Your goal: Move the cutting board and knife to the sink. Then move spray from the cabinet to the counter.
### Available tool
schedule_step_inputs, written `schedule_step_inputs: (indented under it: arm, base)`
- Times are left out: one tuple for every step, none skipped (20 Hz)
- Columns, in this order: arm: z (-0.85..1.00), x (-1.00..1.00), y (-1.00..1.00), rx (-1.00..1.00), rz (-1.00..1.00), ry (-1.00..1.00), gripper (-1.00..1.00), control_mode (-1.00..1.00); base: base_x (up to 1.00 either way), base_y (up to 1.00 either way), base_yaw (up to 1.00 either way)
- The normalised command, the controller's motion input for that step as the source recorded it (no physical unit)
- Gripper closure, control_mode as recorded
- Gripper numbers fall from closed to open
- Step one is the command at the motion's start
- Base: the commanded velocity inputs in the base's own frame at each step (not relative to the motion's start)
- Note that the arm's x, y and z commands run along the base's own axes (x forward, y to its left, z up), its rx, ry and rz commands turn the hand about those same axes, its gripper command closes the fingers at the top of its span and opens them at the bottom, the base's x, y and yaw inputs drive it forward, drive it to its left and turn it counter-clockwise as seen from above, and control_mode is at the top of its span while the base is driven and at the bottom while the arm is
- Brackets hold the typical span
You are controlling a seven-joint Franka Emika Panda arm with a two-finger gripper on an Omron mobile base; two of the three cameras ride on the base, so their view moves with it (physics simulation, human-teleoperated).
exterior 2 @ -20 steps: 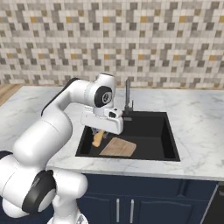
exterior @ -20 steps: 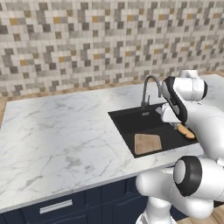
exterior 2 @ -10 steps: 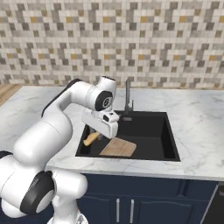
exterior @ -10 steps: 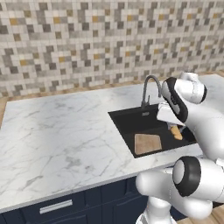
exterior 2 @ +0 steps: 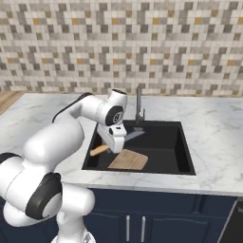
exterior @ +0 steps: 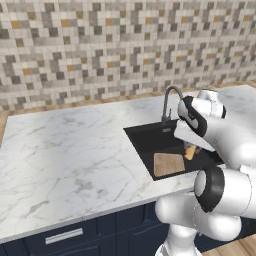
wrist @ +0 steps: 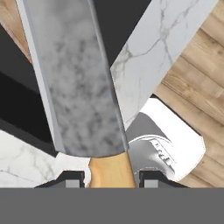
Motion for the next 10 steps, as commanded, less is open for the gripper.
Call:
schedule_step_inputs:
  arm:
    - [-0.28,0.47,0.0,-0.06,-0.16,0.05,1.0,-1.0]
    - [-0.26,0.35,0.0,-0.06,-0.1,0.0,1.0,-1.0]
    - [-0.19,0.38,0.0,-0.05,-0.02,0.0,1.0,-1.0]
    - [-0.04,0.37,0.0,-0.01,0.0,-0.01,1.0,-1.0]
    - [-0.09,0.34,0.0,0.0,0.0,-0.01,1.0,-1.0]
    - [-0.09,0.27,0.0,0.0,0.01,0.0,1.0,-1.0]
    - [-0.12,0.19,-0.03,0.0,0.05,0.0,1.0,-1.0]
    - [-0.19,0.18,-0.03,0.0,0.06,0.0,1.0,-1.0]
    - [-0.19,0.23,0.0,-0.01,0.05,0.0,1.0,-1.0]
    - [-0.18,0.26,0.0,0.0,0.01,0.0,1.0,-1.0]
  base:
    - [0.0,0.0,0.0]
    - [0.0,0.0,0.0]
    - [0.0,0.0,0.0]
    - [0.0,0.0,0.0]
    - [0.0,0.0,0.0]
    - [0.0,0.0,0.0]
    - [0.0,0.0,0.0]
    - [0.0,0.0,0.0]
    - [0.0,0.0,0.0]
    - [0.0,0.0,0.0]
